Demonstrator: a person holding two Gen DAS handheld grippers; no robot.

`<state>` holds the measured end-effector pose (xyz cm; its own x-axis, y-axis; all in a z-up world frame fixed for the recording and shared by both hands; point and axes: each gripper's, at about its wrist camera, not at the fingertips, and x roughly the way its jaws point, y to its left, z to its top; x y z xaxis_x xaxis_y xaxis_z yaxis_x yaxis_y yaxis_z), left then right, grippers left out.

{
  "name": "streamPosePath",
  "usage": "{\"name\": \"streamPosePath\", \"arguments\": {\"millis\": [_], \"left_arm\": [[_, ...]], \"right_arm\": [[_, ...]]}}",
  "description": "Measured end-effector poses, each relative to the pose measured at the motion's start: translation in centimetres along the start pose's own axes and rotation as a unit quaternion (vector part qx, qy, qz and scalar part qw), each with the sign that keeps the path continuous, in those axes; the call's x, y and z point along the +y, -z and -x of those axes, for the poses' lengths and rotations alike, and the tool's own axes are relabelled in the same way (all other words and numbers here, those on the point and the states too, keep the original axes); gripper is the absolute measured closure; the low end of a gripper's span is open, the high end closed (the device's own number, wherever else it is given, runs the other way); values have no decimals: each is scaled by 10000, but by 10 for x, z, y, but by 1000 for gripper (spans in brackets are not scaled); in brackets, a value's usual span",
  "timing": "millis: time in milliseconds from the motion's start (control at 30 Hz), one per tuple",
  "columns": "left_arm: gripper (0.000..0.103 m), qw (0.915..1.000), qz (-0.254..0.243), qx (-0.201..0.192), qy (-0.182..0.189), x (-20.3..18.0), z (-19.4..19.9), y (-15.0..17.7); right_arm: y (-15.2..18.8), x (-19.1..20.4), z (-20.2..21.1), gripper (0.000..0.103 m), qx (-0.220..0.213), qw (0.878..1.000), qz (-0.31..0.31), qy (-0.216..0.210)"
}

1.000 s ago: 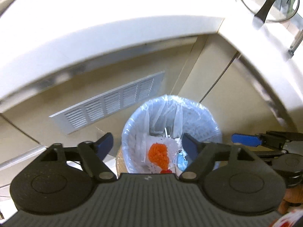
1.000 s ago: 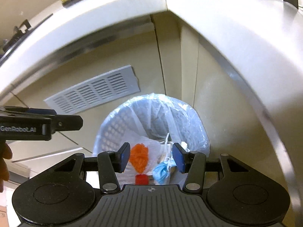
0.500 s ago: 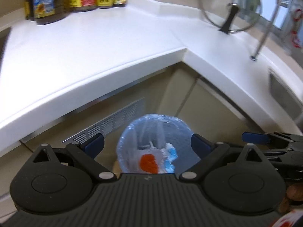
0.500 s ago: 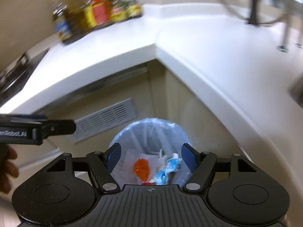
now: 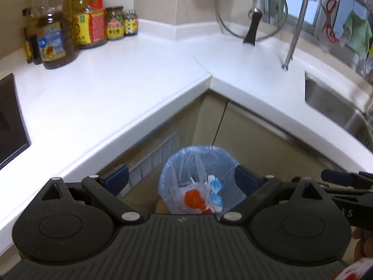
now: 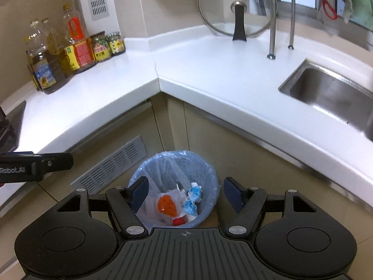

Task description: Collect trash

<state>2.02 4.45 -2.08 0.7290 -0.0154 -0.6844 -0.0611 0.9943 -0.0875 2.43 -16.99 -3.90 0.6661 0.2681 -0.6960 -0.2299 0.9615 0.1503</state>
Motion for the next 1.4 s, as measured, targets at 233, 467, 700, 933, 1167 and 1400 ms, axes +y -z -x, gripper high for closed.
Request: {"name": "streamPosePath", "arguments": {"millis": [233, 467, 700, 933, 1167, 1400], "left_arm": [[7, 9997, 157, -176, 10, -2, 10, -7], [7, 9997, 142, -194, -40, -7, 11, -9], [7, 9997, 115, -193, -29, -12, 10, -10], [7, 9997, 97, -206, -34, -15, 12, -9], [7, 9998, 96, -198, 3, -16, 14, -8], [7, 9996, 130, -245, 46, -13, 16, -10]], "right_arm": [[-17, 4, 9, 32, -50, 9998, 190, -89], [-24, 3, 8, 32, -99, 9994, 304, -164], [-23, -2, 10, 32, -87, 9994, 276, -164], [-24, -3, 12, 32, -111, 9994, 272, -165], [-23, -2, 14, 32, -131, 9994, 260, -177], [-24, -3, 16, 32, -163, 9994, 239, -180]]}}
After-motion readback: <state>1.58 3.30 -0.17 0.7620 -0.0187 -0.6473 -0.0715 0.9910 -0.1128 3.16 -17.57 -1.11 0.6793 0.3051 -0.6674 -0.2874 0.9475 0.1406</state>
